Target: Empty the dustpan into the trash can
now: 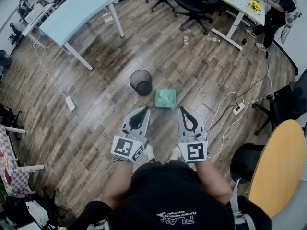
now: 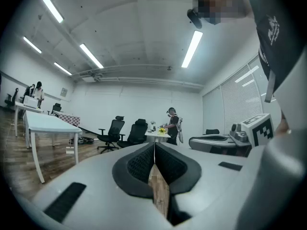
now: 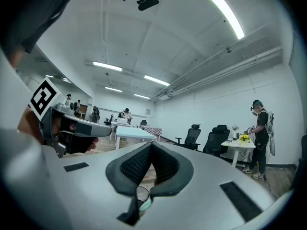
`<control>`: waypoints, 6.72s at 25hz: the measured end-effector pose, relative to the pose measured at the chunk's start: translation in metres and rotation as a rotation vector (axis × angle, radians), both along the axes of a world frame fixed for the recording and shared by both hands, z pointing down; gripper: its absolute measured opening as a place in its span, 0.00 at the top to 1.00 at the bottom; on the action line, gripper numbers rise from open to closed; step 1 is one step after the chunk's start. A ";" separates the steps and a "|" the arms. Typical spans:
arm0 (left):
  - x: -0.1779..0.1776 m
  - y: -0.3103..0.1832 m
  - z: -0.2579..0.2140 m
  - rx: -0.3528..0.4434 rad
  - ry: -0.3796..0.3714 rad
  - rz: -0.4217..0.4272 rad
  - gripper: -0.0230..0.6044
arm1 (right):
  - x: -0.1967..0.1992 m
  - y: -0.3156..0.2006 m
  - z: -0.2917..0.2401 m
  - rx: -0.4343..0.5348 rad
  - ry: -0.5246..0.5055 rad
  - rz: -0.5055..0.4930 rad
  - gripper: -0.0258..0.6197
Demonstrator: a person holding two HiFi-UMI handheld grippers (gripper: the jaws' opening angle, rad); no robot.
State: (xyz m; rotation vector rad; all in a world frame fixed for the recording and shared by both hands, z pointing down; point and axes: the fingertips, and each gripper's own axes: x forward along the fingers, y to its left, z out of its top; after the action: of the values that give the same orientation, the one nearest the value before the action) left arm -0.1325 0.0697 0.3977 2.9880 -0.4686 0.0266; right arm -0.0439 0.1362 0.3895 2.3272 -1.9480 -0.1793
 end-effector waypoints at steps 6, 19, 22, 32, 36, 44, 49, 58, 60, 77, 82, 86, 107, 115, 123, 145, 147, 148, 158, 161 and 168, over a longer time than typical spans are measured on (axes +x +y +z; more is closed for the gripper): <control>0.010 0.007 0.008 0.006 -0.017 -0.006 0.93 | 0.013 0.009 0.000 -0.012 -0.021 0.012 0.93; 0.065 0.013 0.024 -0.001 -0.069 -0.017 0.93 | 0.065 0.027 0.000 0.012 -0.082 0.056 0.93; 0.075 0.021 0.030 -0.003 -0.088 -0.021 0.93 | 0.080 0.038 0.007 -0.015 -0.096 0.067 0.93; 0.108 0.015 0.046 -0.021 -0.117 -0.010 0.93 | 0.114 0.023 -0.006 -0.003 -0.083 0.070 0.93; 0.121 -0.007 0.058 -0.041 -0.120 -0.022 0.93 | 0.124 -0.001 -0.006 0.001 -0.069 0.063 0.93; 0.153 -0.073 0.058 -0.031 -0.105 -0.001 0.93 | 0.160 -0.060 0.020 -0.064 -0.088 0.103 0.93; 0.168 -0.107 0.058 -0.045 -0.096 0.018 0.93 | 0.176 -0.087 0.027 -0.068 -0.172 0.143 0.93; 0.190 -0.147 0.060 -0.062 -0.066 0.066 0.93 | 0.194 -0.124 0.028 -0.091 -0.172 0.186 0.93; 0.191 -0.150 0.061 -0.067 -0.063 0.074 0.93 | 0.193 -0.127 0.030 -0.100 -0.171 0.190 0.93; 0.198 -0.178 0.143 -0.217 -0.303 -0.125 0.93 | 0.224 -0.155 0.079 -0.225 -0.154 0.092 0.93; 0.205 -0.173 0.168 -0.250 -0.345 -0.132 0.93 | 0.237 -0.163 0.100 -0.257 -0.170 0.055 0.93; 0.213 -0.172 0.203 -0.276 -0.440 -0.140 0.92 | 0.246 -0.168 0.120 -0.287 -0.186 0.044 0.93; 0.211 -0.142 0.363 -0.435 -0.841 -0.179 0.53 | 0.263 -0.162 0.204 -0.409 -0.274 -0.002 0.93; 0.209 -0.135 0.407 -0.520 -0.895 -0.173 0.53 | 0.276 -0.153 0.217 -0.442 -0.274 -0.005 0.93; 0.211 -0.134 0.433 -0.536 -0.932 -0.180 0.53 | 0.289 -0.144 0.231 -0.465 -0.287 0.003 0.93; 0.216 -0.139 0.443 -0.512 -0.945 -0.267 0.80 | 0.296 -0.122 0.249 -0.494 -0.328 0.011 0.93; 0.217 -0.138 0.445 -0.490 -0.951 -0.271 0.80 | 0.295 -0.119 0.252 -0.498 -0.332 0.008 0.93; 0.216 -0.137 0.446 -0.482 -0.953 -0.273 0.81 | 0.295 -0.117 0.253 -0.500 -0.335 0.006 0.93; 0.201 -0.122 0.441 -0.452 -0.966 -0.282 0.81 | 0.289 -0.107 0.254 -0.515 -0.326 -0.003 0.93; 0.196 -0.118 0.432 -0.433 -0.963 -0.270 0.81 | 0.286 -0.107 0.250 -0.507 -0.320 -0.002 0.93; 0.192 -0.115 0.399 -0.401 -0.912 -0.277 0.81 | 0.281 -0.112 0.239 -0.488 -0.304 0.002 0.93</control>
State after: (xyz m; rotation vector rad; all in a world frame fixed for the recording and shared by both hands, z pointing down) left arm 0.0596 -0.0452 0.7967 2.3302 -0.8187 1.3025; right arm 0.2372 0.0239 0.6286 2.1137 -1.8376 0.6149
